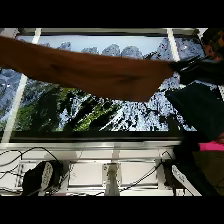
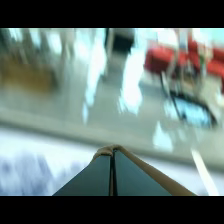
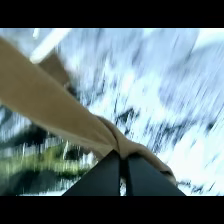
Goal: Fold the clothes and pants, and hang the long-sleeved shirts on hangers.
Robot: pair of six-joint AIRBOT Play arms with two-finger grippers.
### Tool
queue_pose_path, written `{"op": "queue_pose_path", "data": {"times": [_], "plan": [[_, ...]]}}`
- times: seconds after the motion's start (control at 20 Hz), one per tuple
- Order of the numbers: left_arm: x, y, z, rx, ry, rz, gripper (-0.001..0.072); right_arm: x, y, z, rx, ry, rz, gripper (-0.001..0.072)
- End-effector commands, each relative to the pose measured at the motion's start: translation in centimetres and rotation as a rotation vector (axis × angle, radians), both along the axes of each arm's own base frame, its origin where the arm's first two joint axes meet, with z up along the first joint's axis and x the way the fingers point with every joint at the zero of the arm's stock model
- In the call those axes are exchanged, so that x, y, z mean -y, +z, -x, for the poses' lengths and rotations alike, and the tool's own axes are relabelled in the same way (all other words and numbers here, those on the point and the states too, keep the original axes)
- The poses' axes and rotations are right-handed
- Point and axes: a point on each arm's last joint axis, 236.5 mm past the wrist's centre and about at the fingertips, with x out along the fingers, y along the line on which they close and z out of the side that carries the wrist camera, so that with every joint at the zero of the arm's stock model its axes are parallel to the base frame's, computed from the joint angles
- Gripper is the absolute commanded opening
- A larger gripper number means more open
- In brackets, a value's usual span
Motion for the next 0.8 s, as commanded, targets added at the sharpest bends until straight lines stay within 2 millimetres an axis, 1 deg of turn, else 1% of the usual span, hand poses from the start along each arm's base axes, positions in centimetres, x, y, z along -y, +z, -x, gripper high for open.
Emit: {"op": "queue_pose_path", "data": {"times": [0.0, 0.1, 0.15, 0.25, 0.3, 0.35, 0.4, 0.45, 0.5, 0.55, 0.65, 0.75], "plan": [[1.4, 5.3, 5.5, 0.176, 0.050, -0.058, 0.0017, 0.2, 8.6, 5.2, 0.207, -0.038, -0.049, 0.0015], [2.7, 6.8, 8.1, 0.235, 0.053, -0.085, 0.0017, 0.1, 11.4, 8.2, 0.296, -0.038, -0.054, 0.0015], [3.0, 7.6, 9.2, 0.267, 0.062, -0.093, 0.0017, 0.1, 12.5, 9.3, 0.333, -0.045, -0.065, 0.0015], [2.8, 8.8, 10.3, 0.319, 0.089, -0.093, 0.0016, 0.2, 14.1, 10.6, 0.391, -0.059, -0.084, 0.0015], [2.6, 8.8, 10.2, 0.321, 0.092, -0.087, 0.0016, 0.3, 14.5, 10.7, 0.407, -0.066, -0.091, 0.0015], [2.3, 8.3, 9.4, 0.301, 0.084, -0.071, 0.0016, 0.5, 14.5, 10.5, 0.408, -0.072, -0.088, 0.0015], [2.1, 7.3, 8.1, 0.259, 0.058, -0.022, 0.0016, 0.8, 13.9, 9.6, 0.385, -0.085, -0.086, 0.0015], [1.9, 5.8, 6.4, 0.200, 0.031, 0.018, 0.0016, 1.1, 13.1, 8.6, 0.351, -0.101, -0.091, 0.0015], [1.7, 3.9, 4.5, 0.124, 0.004, 0.039, 0.0016, 1.4, 11.7, 6.9, 0.304, -0.115, -0.082, 0.0015], [1.5, 1.7, 2.3, 0.039, -0.025, 0.058, 0.0016, 1.6, 9.8, 5.0, 0.244, -0.124, -0.082, 0.0015], [0.8, -3.8, -2.3, -0.144, -0.091, 0.129, 0.0016, 2.0, 5.3, 0.8, 0.099, -0.145, -0.091, 0.0015], [0.2, -9.2, -6.9, -0.288, -0.160, 0.242, 0.0017, 2.2, -0.3, -3.5, -0.060, -0.154, -0.093, 0.0015]]}}
